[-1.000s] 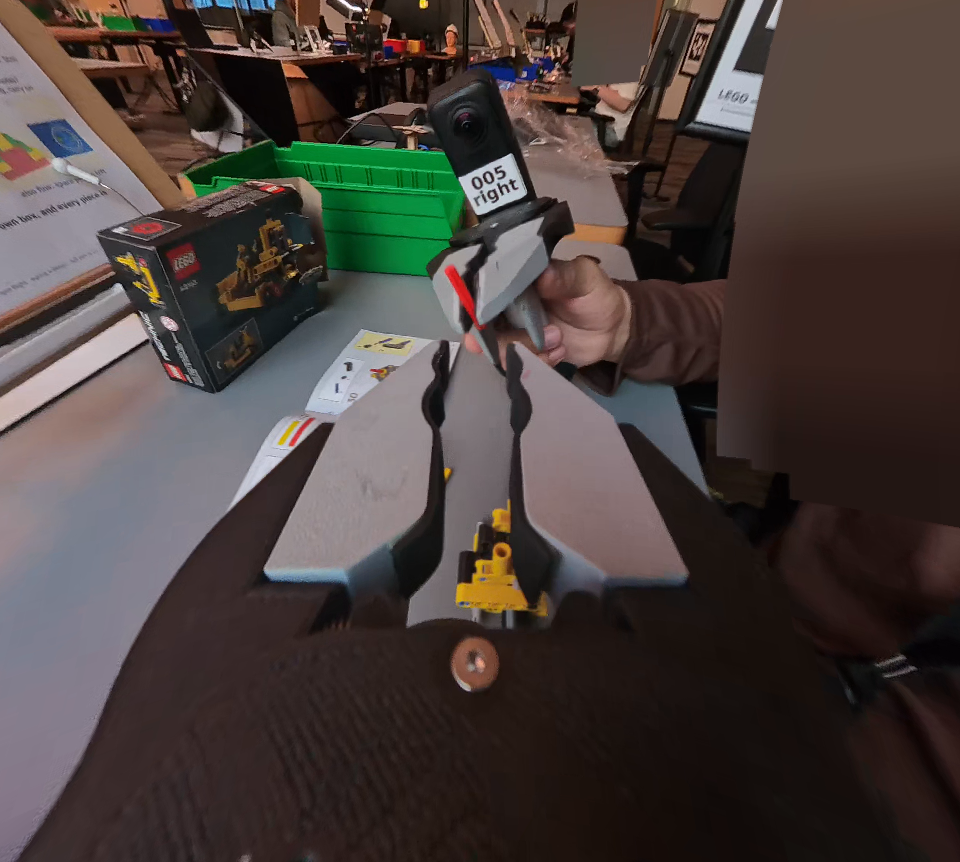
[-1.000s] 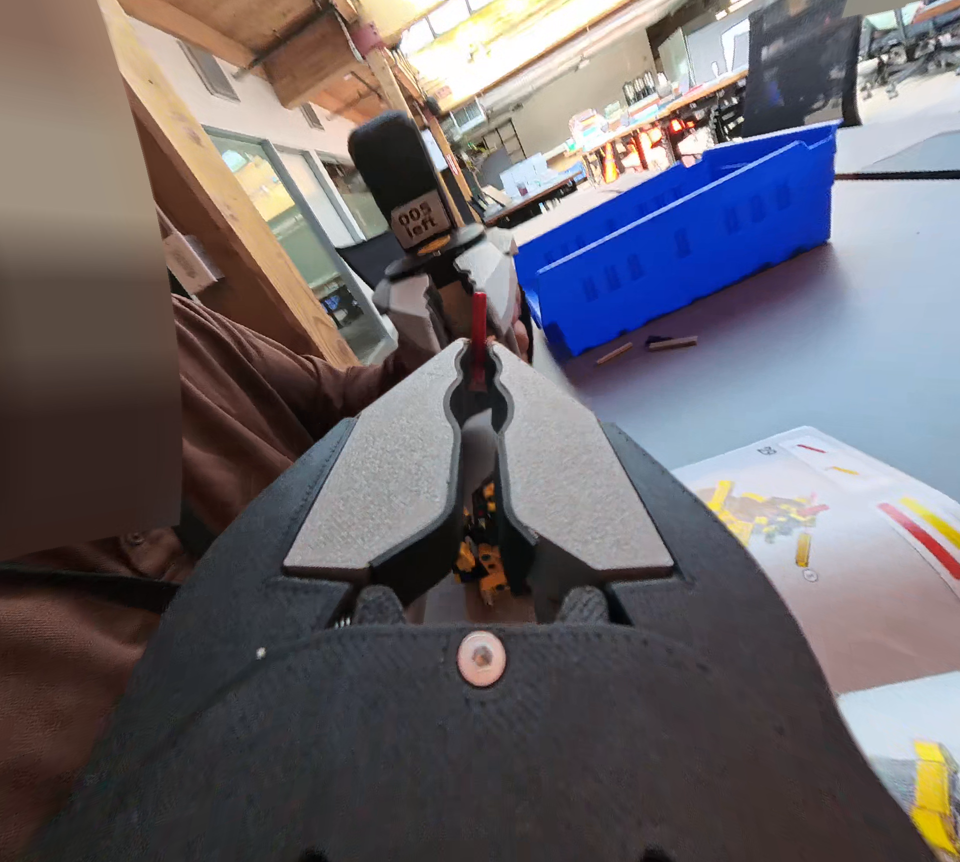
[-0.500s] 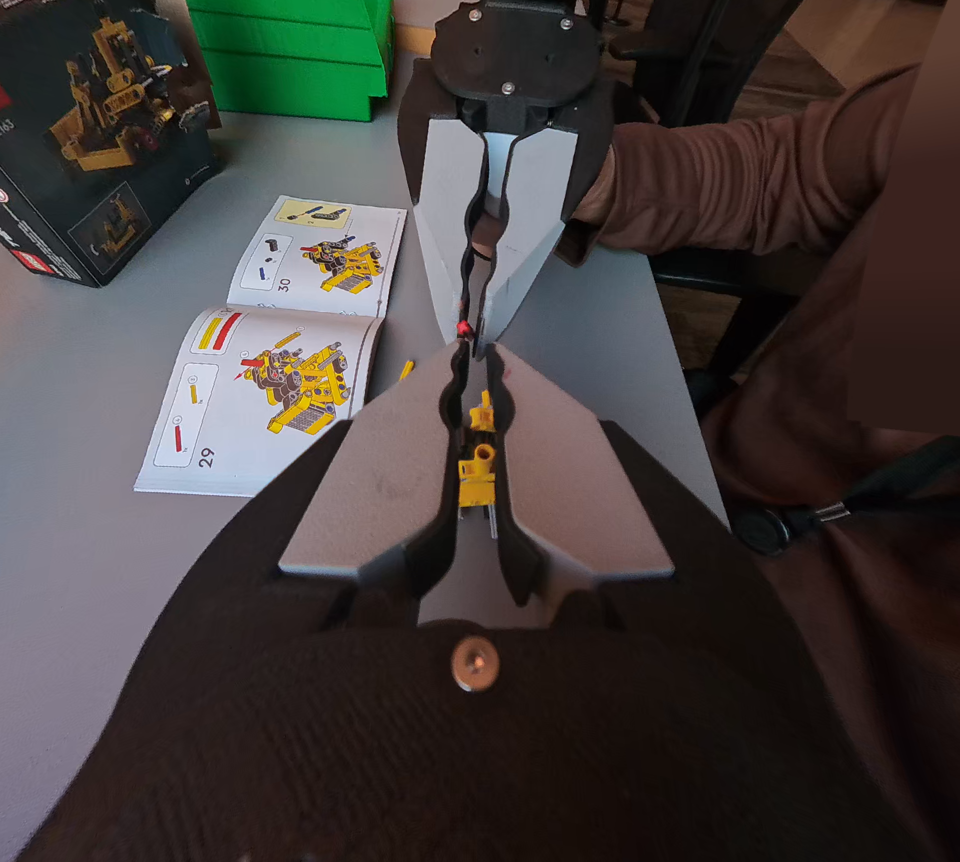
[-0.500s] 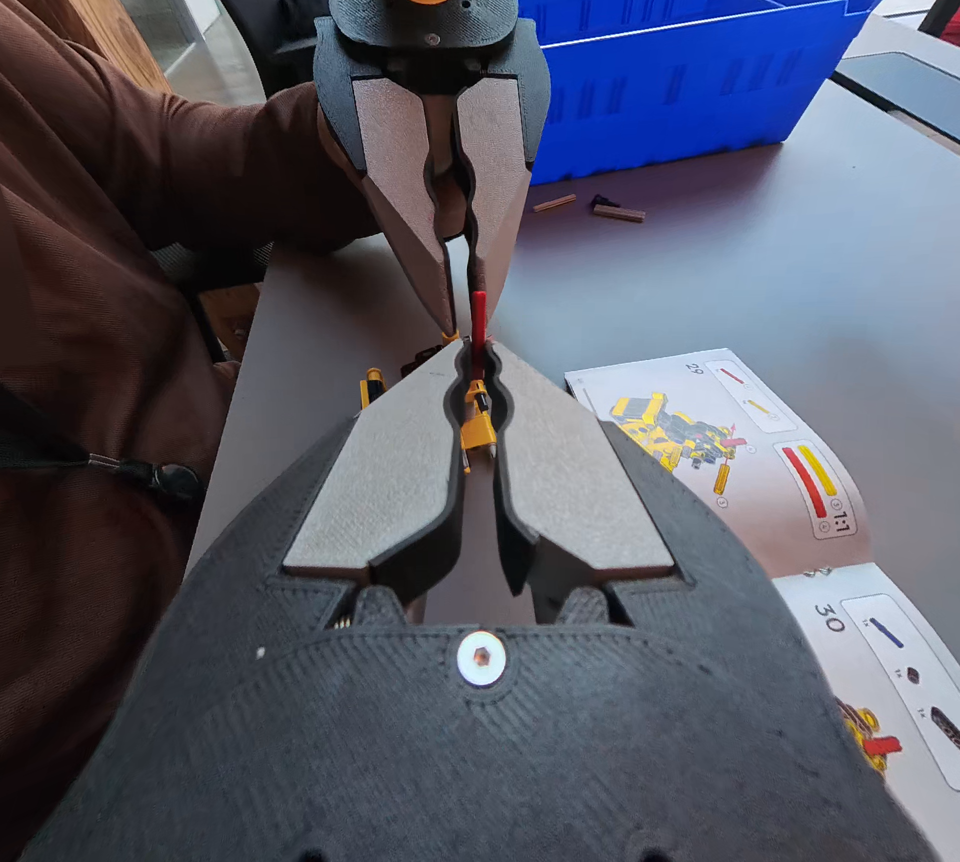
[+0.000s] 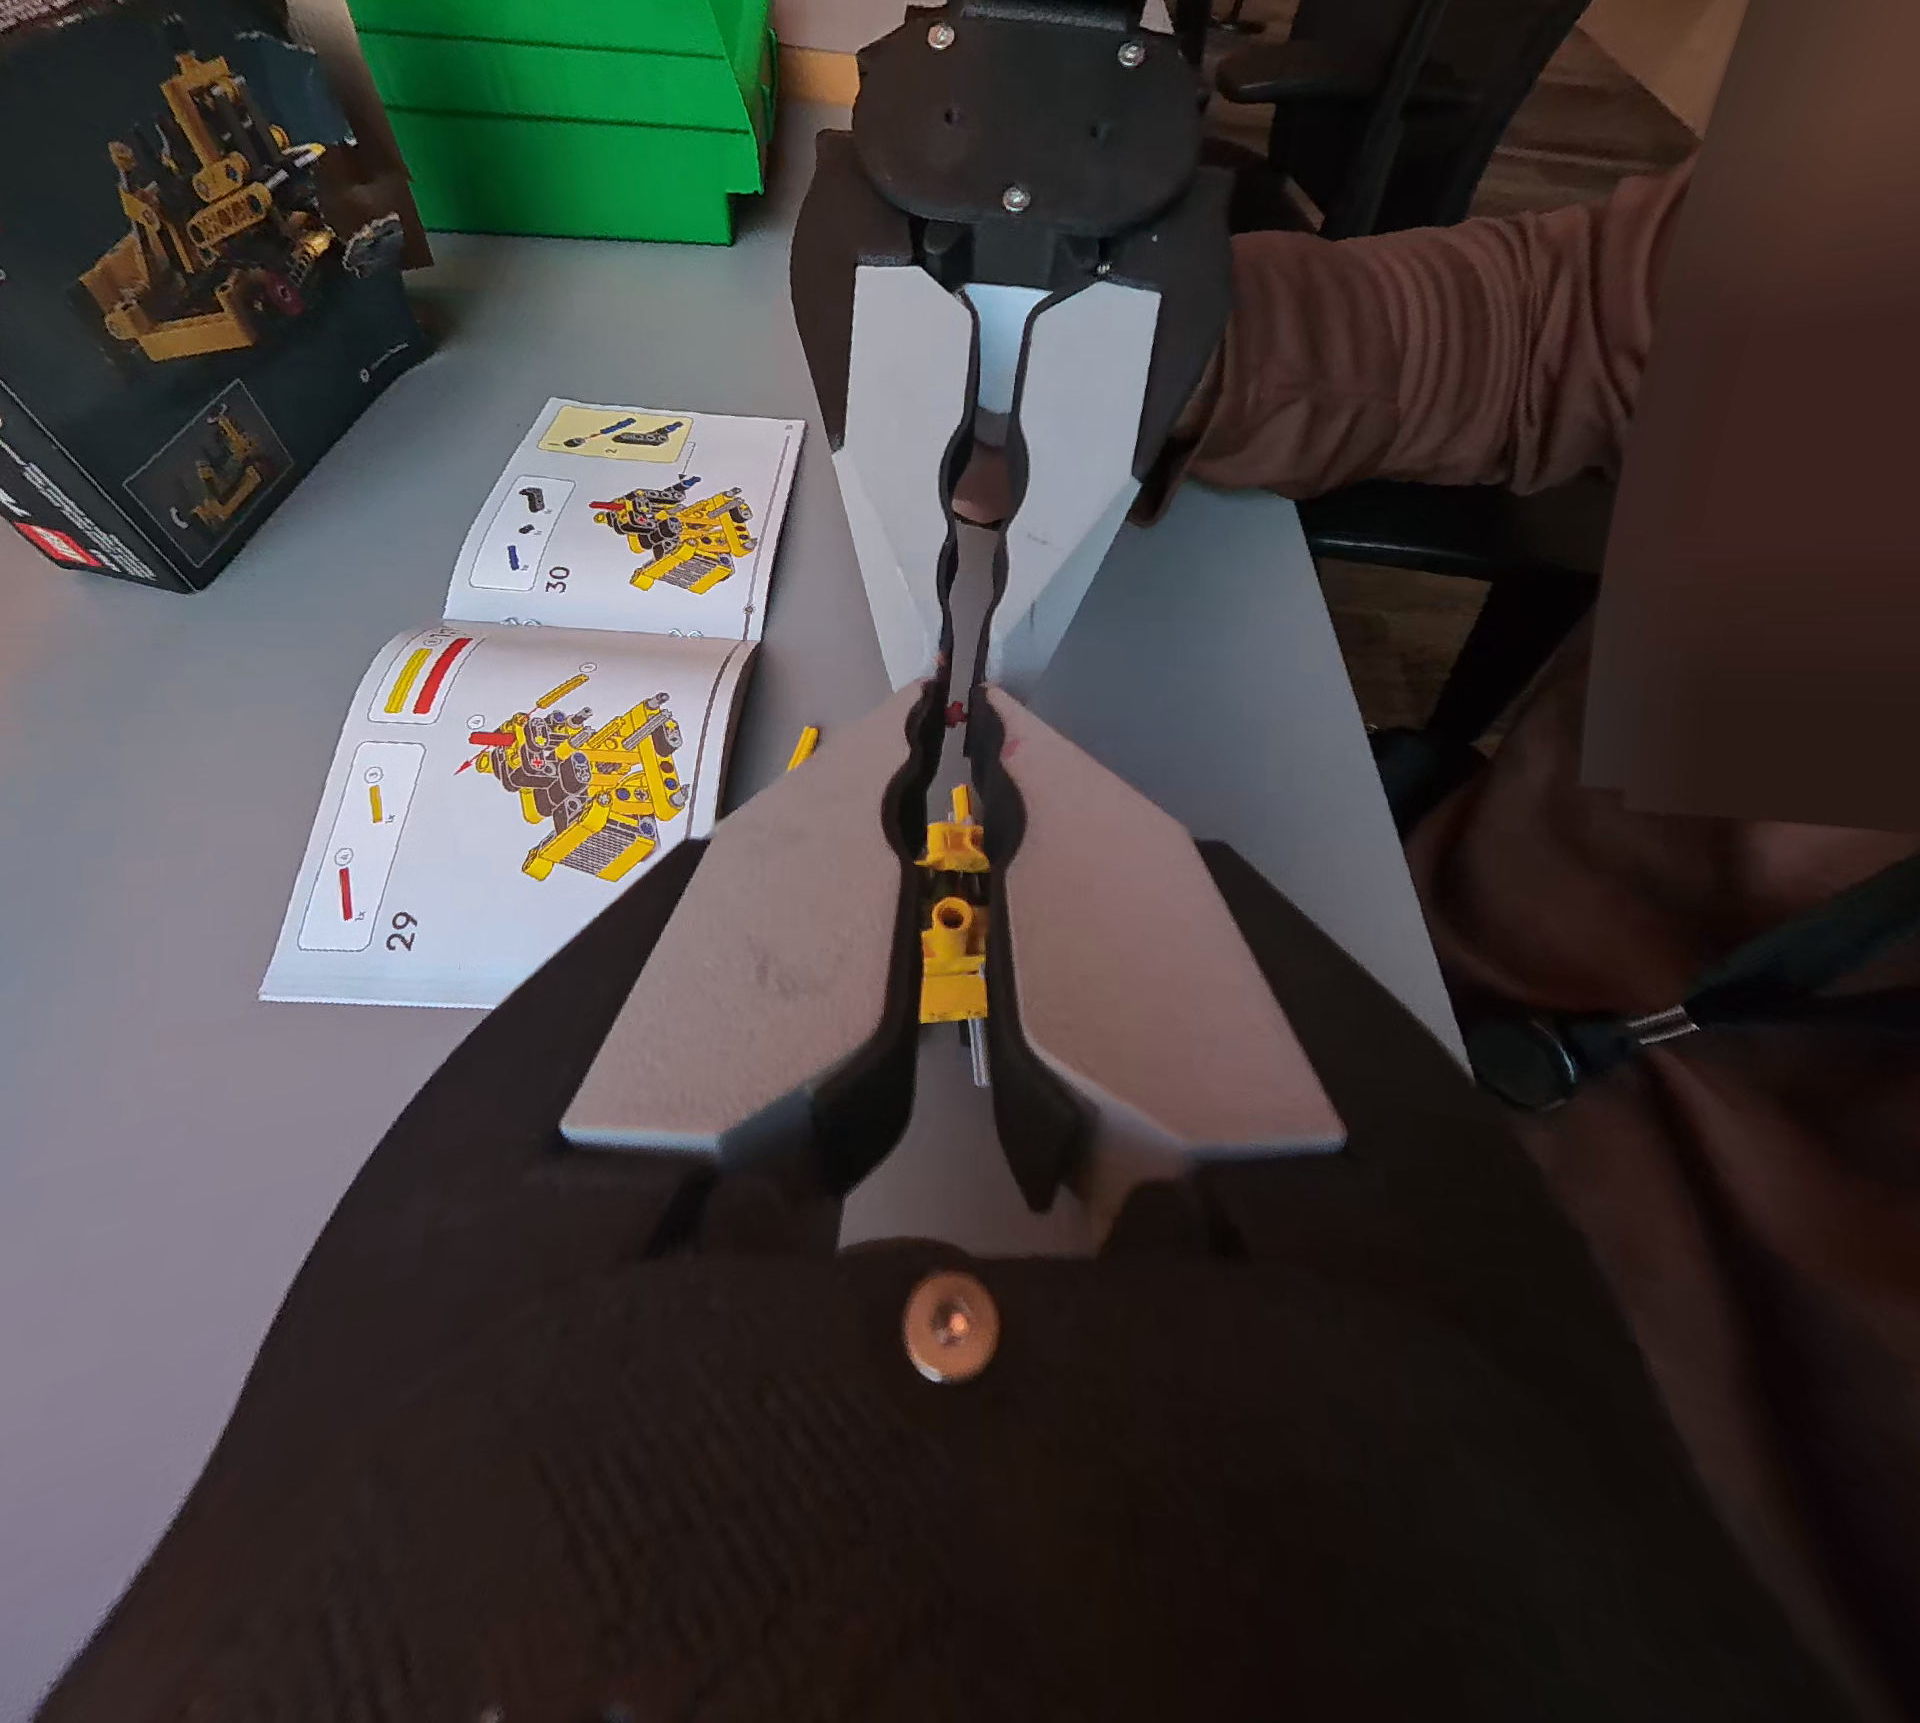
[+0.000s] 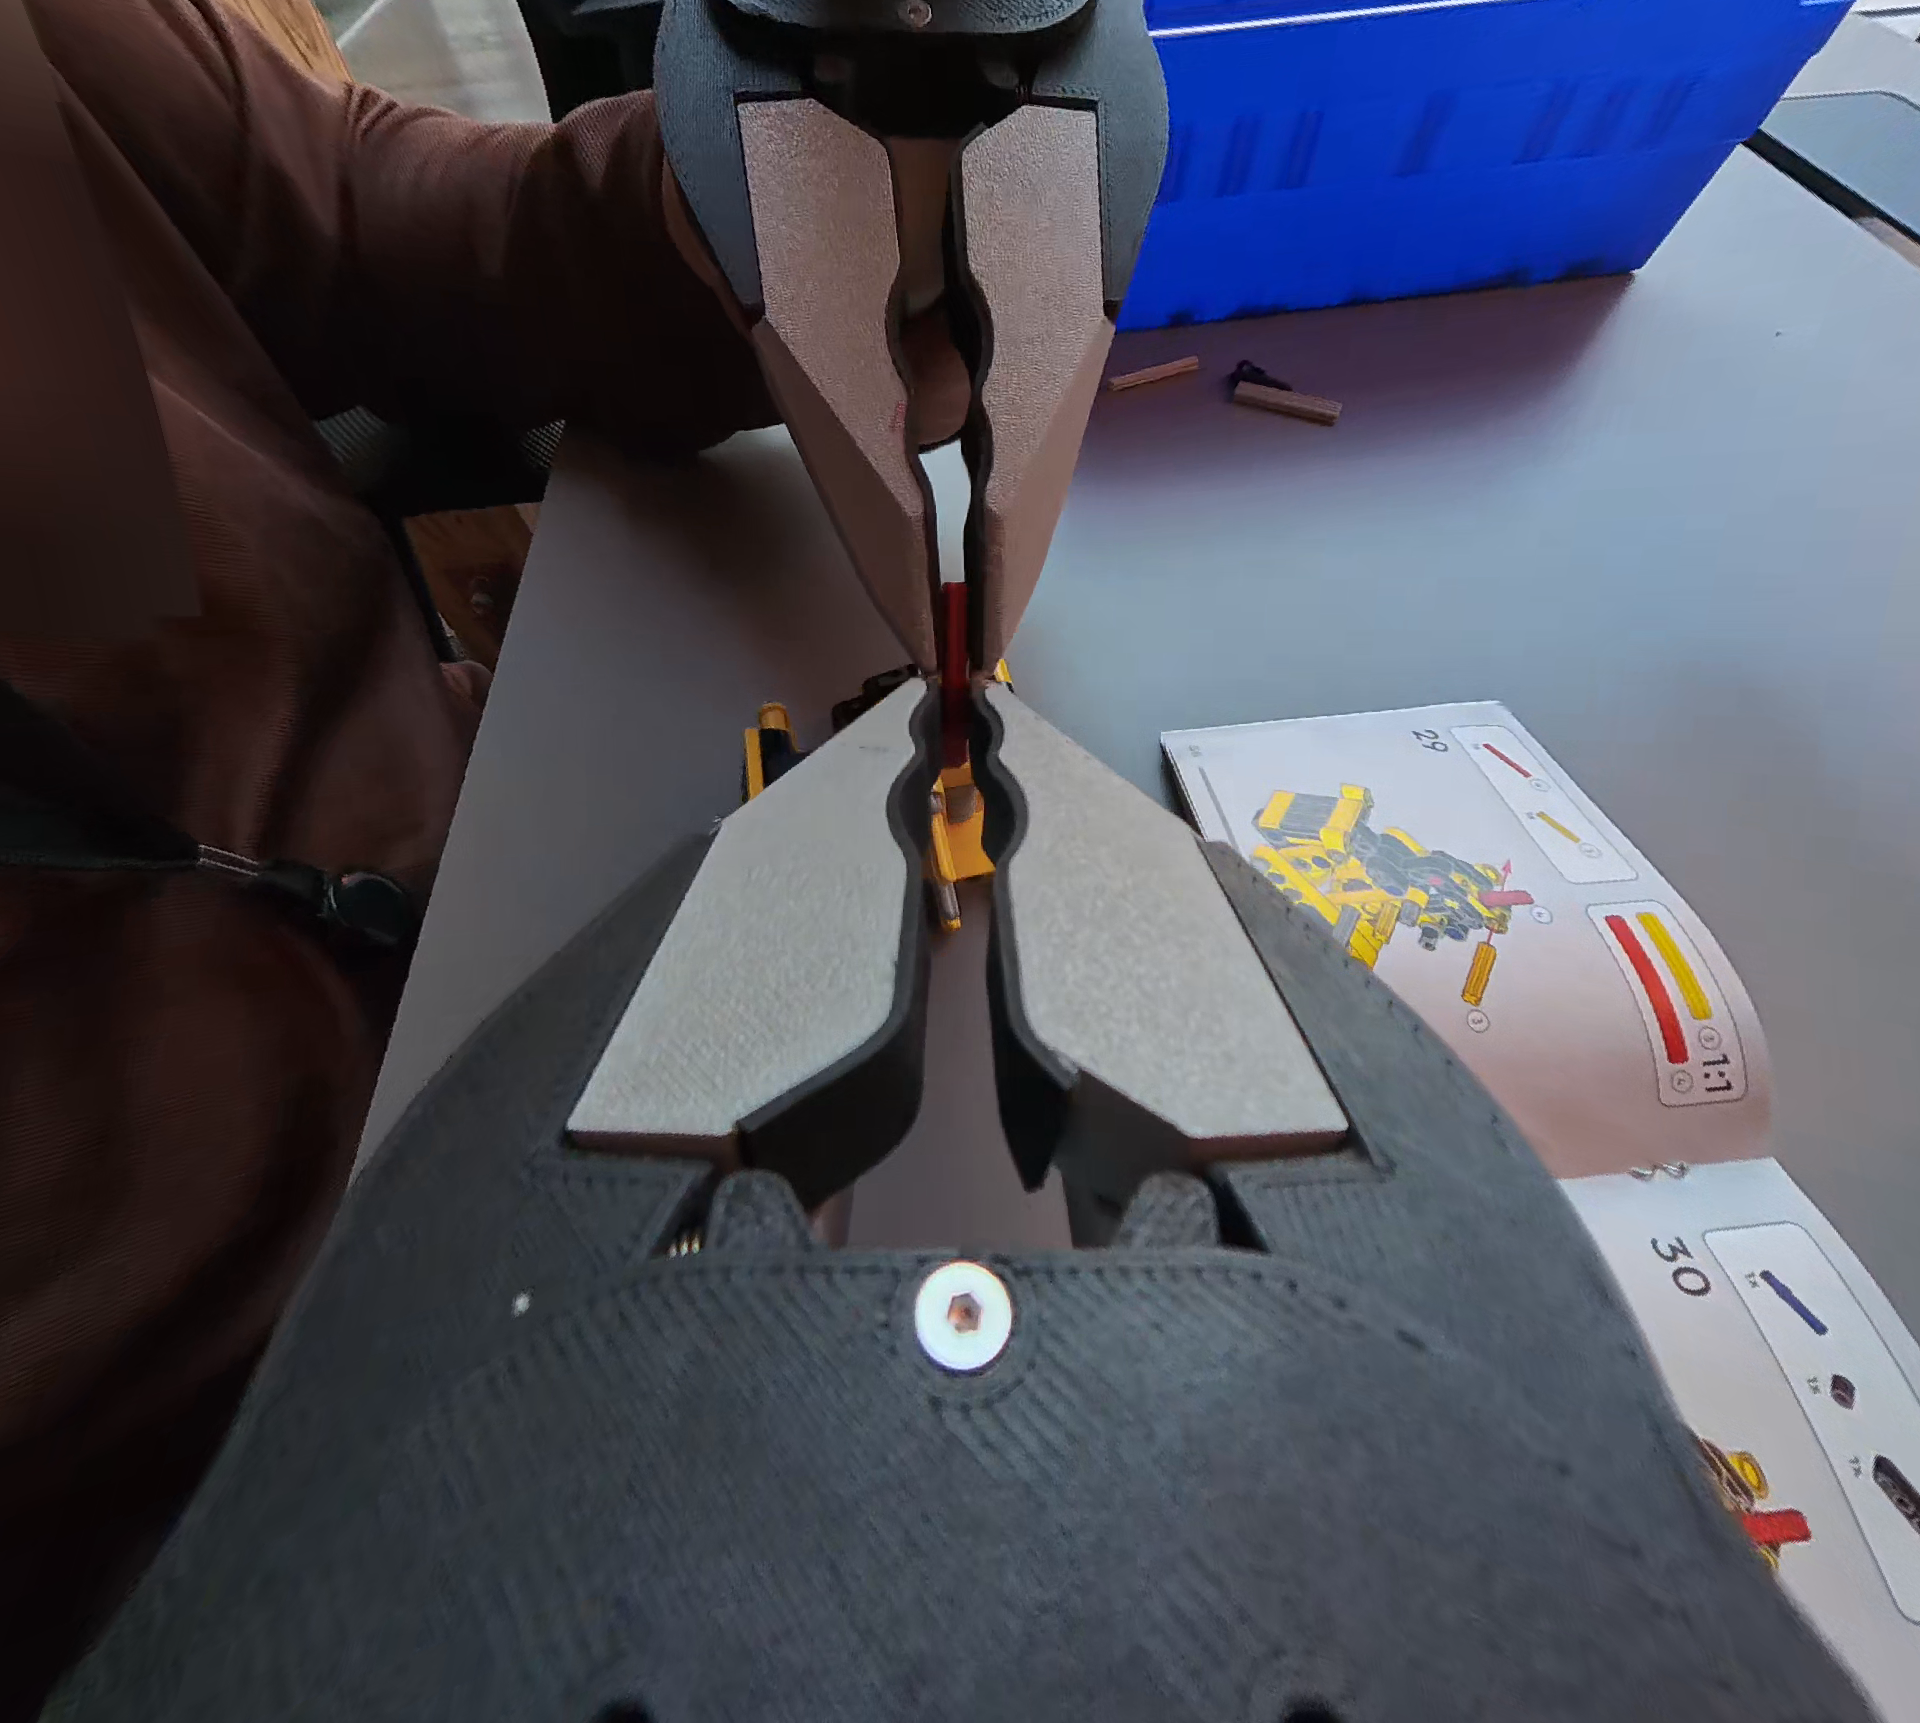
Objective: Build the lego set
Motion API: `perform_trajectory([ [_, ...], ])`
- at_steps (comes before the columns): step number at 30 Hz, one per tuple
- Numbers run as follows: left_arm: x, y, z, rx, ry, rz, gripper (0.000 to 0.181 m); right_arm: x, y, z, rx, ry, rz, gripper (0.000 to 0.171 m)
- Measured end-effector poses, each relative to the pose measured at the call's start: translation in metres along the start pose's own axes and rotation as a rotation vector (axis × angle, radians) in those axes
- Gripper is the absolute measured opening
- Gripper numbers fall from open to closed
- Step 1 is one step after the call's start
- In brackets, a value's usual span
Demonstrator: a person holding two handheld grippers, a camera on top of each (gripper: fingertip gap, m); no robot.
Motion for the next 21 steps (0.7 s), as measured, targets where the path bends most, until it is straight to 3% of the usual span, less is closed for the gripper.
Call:
perform_trajectory([
  [21,-0.005,0.002,-0.005,0.015,-0.003,-0.030,0.002,0.007,-0.007,-0.011,0.056,-0.013,0.069,0.000],
])
Point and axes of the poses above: each gripper's, where its closed fingertips meet, z out along the fingers, y out of its underside, x = y × z across the jaws, the point moved 2 cm from there along -z, back along the fingers, and after that the axes turned 11 degrees about y, right-handed, at the moved point
